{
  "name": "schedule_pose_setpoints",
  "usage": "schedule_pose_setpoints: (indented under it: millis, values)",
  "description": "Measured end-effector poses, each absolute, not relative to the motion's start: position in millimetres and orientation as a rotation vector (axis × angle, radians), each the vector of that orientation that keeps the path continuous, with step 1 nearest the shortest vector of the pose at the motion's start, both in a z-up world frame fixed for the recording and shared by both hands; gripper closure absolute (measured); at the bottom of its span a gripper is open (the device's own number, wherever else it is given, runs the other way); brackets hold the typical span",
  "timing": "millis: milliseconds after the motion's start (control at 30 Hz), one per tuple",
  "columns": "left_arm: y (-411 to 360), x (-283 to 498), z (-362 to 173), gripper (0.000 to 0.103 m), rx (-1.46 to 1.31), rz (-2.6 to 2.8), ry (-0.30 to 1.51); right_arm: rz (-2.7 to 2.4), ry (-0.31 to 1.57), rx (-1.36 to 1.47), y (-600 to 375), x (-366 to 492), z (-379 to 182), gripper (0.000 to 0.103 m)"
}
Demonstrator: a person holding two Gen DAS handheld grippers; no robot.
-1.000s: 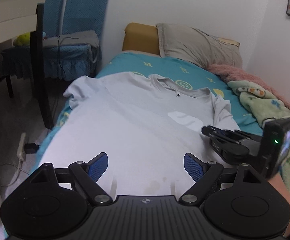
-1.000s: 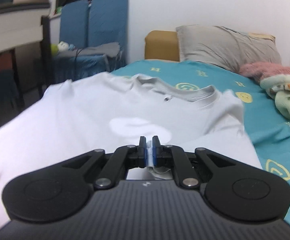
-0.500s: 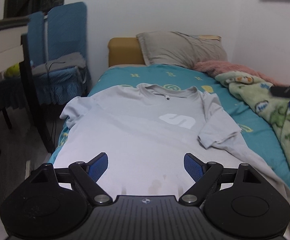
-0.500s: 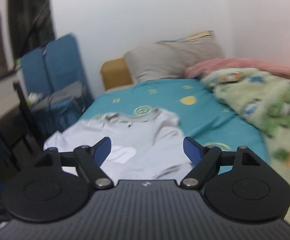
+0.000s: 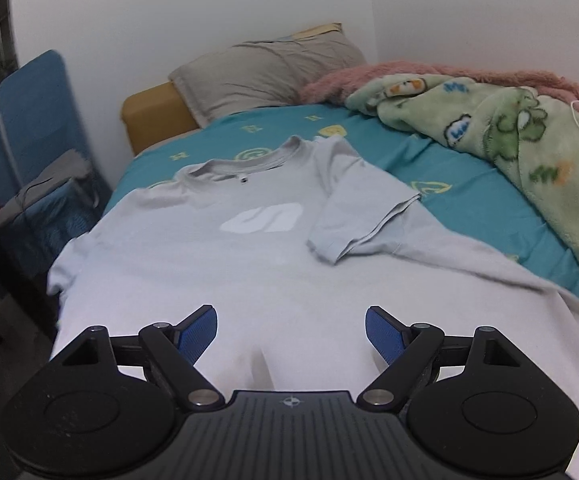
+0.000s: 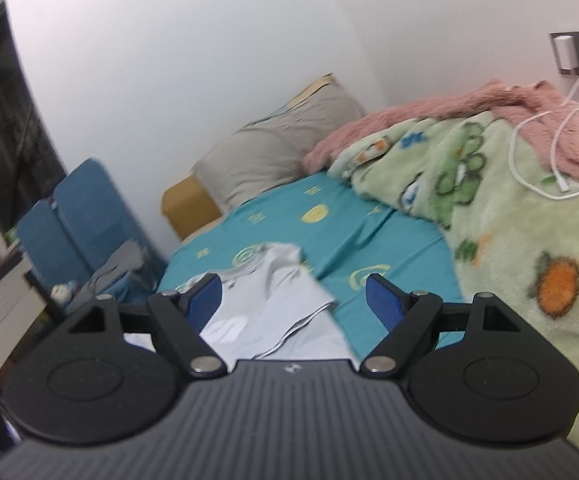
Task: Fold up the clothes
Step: 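Grasp the opposite side edge with the left gripper and fold it inward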
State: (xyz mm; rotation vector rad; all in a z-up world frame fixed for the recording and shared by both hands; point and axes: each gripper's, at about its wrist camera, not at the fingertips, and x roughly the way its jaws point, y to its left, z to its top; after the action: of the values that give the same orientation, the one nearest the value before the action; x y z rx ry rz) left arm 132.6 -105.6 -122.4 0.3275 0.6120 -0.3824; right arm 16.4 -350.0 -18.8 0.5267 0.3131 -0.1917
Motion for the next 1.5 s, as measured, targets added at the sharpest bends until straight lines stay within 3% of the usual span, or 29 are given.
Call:
schedule_pose_setpoints:
  millis: [200,333,500,633,667,1000,1133,1400,1500]
  values:
    - [-192.4,194.9,-144.9,0.029,0.421,-0.455,0.578,-0.256,0.349,0.594,-389.0,36.5,-51.0,0.022]
    - [-252.7,224.9,-170.3,0.037,0.635,-0.466,0.529,-0.288,0.354,0.637,-405.2,48.9,-68.5,0.022]
    - [-288.2,255.4,-194.5,0.042,0.769,-0.504,0.509,-0.278,0.396,0.665,-416.8,70.0,-89.7,0.022]
    - [-281.5,286.4,-180.5,0.097,0.632,-0.502,0.561,-0.284,0.424,0.658,-418.3,82.3,-102.1,0.022]
    - [-275.6,293.3,-175.0,0.099,0.586,-0.498,0.570,-0.279,0.433,0.665,-418.3,85.1,-104.8,0.022]
    - [-148.3,391.6,-96.5,0.101,-0.289,-0.317,0.660,-0.247,0.403,0.595,-399.4,80.2,-87.9,0.022]
    - [-106.3,420.7,-93.7,0.101,-0.413,-0.173,0.669,-0.250,0.413,0.584,-394.1,81.1,-87.5,0.022]
    - [-56.7,440.4,-147.3,0.097,-0.314,-0.001,0.785,-0.218,0.446,0.553,-383.8,96.9,-96.9,0.022]
    - [-49.8,435.9,-159.7,0.077,-0.278,0.003,0.824,-0.196,0.460,0.555,-382.6,102.8,-102.8,0.022]
